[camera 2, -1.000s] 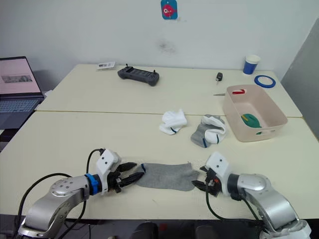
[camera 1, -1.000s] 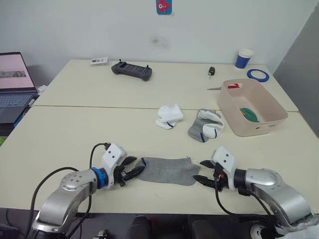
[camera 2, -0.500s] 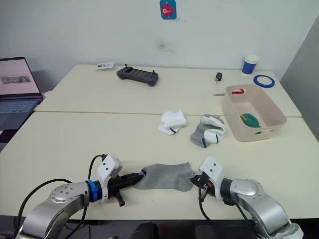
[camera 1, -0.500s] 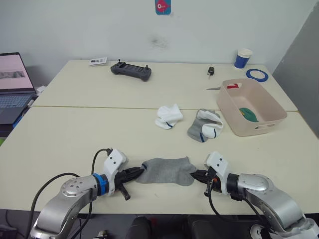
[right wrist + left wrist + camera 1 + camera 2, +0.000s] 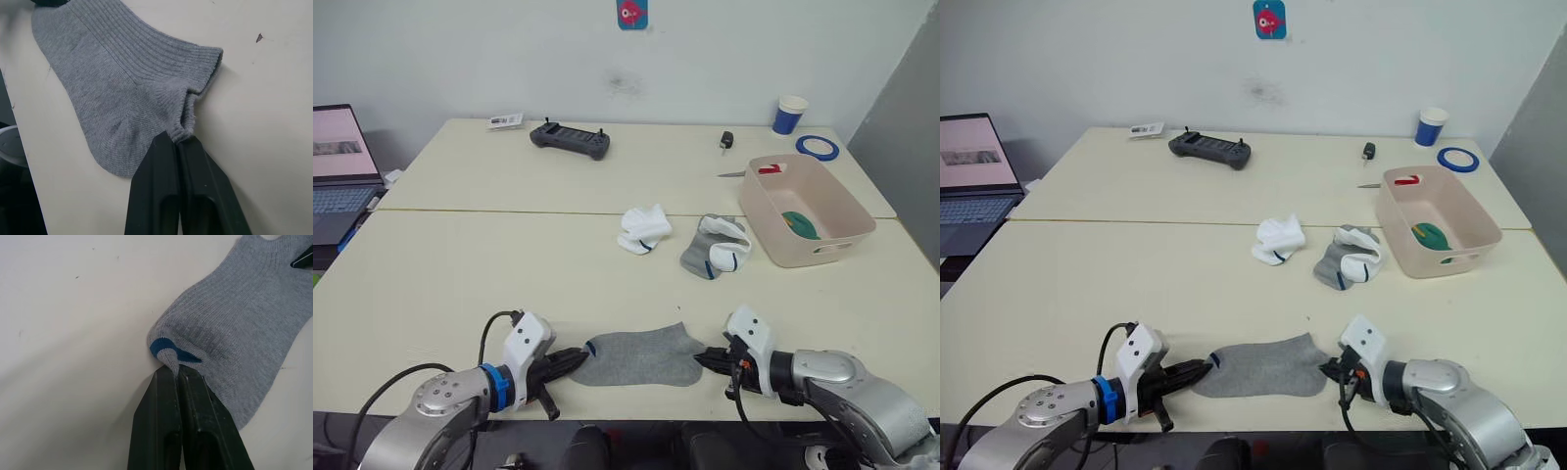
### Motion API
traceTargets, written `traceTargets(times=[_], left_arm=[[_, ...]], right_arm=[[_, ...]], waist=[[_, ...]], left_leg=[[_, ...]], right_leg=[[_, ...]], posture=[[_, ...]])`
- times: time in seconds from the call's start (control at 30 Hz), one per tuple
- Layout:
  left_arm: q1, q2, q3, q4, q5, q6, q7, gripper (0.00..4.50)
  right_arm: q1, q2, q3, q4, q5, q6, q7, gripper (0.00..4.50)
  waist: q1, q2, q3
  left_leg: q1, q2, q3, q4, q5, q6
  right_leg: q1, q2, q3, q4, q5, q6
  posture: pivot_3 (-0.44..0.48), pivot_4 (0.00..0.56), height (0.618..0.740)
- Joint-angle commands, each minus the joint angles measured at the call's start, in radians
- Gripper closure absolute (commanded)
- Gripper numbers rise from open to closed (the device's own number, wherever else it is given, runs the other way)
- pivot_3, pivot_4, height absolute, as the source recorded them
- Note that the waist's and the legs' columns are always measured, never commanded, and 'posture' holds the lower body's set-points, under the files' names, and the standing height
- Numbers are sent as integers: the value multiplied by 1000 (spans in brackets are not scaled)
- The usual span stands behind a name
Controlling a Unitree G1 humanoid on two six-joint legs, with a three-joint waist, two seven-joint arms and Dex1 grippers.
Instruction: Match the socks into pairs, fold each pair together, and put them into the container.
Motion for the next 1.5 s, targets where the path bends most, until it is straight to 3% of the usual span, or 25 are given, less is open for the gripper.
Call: traceTargets(times=[0.03, 0.33, 0.4, 0.43, 0.7, 0.9, 1.17, 1.3, 1.5], left_arm=[[19, 8, 7, 5, 9, -41, -24, 3528], [62, 25, 79, 15, 0, -118, -62, 749], [67, 42, 104, 13, 9, -158, -87, 113], [62, 51, 118, 19, 12, -180, -99, 24], [-93, 99, 163, 9, -103, -161, -195, 24], [-247, 133, 145, -24, -184, -118, -239, 24], [-343, 150, 124, -39, -219, -85, -249, 24], [-343, 140, 113, -27, -192, -109, -251, 0], [-350, 121, 100, -24, -178, -123, -239, 0]], right_arm=[[-2, -26, -44, -33, 20, 7, -4, 3206], [8, -126, -150, -41, 58, -16, 29, 4], [3, -149, -174, -36, 57, -64, 53, 0], [-5, -155, -177, -35, 47, -100, 61, 0], [-209, -34, -10, 40, -118, -261, -41, 0], [-367, 109, 83, 248, -261, -199, -190, 0], [-465, 218, 118, 500, -351, -240, -229, 0], [-477, 243, 114, 564, -377, -236, -245, 832], [-518, 243, 103, 620, -405, -256, -246, 2962]], waist=[[0, 0, 0], [0, 0, 0], [0, 0, 0], [0, 0, 0], [-2, 0, 0], [-2, 0, 0], [-2, 0, 0], [-2, 0, 1], [-1, 0, 1]], left_leg=[[0, 0, 0, 0, 0, 0], [0, 0, 0, 0, 0, 0], [0, 0, 0, 0, 0, 0], [0, 0, 0, 0, 0, 0], [0, 0, 1, 0, 0, 0], [-1, 0, 1, 0, 0, 0], [-1, 1, 1, -1, 0, 0], [-1, 1, 1, -1, 0, 0], [0, 0, 1, 1, 0, 0]], right_leg=[[0, 0, 0, 0, 0, 0], [0, 0, 0, 0, 0, -1], [0, 0, 0, 0, 0, -1], [0, 0, 0, 0, -1, -1], [-1, 0, -1, 0, 0, 0], [-1, 1, -1, 0, 3, 5], [-2, 2, -1, 0, 3, 5], [-2, 2, -1, 0, 3, 5], [0, 2, -1, 1, 4, 6]], posture=[[0, 150, 740], [0, 150, 740], [0, 150, 740], [0, 150, 740], [0, 150, 740], [0, 150, 740], [0, 150, 740], [0, 150, 740], [0, 150, 740]])
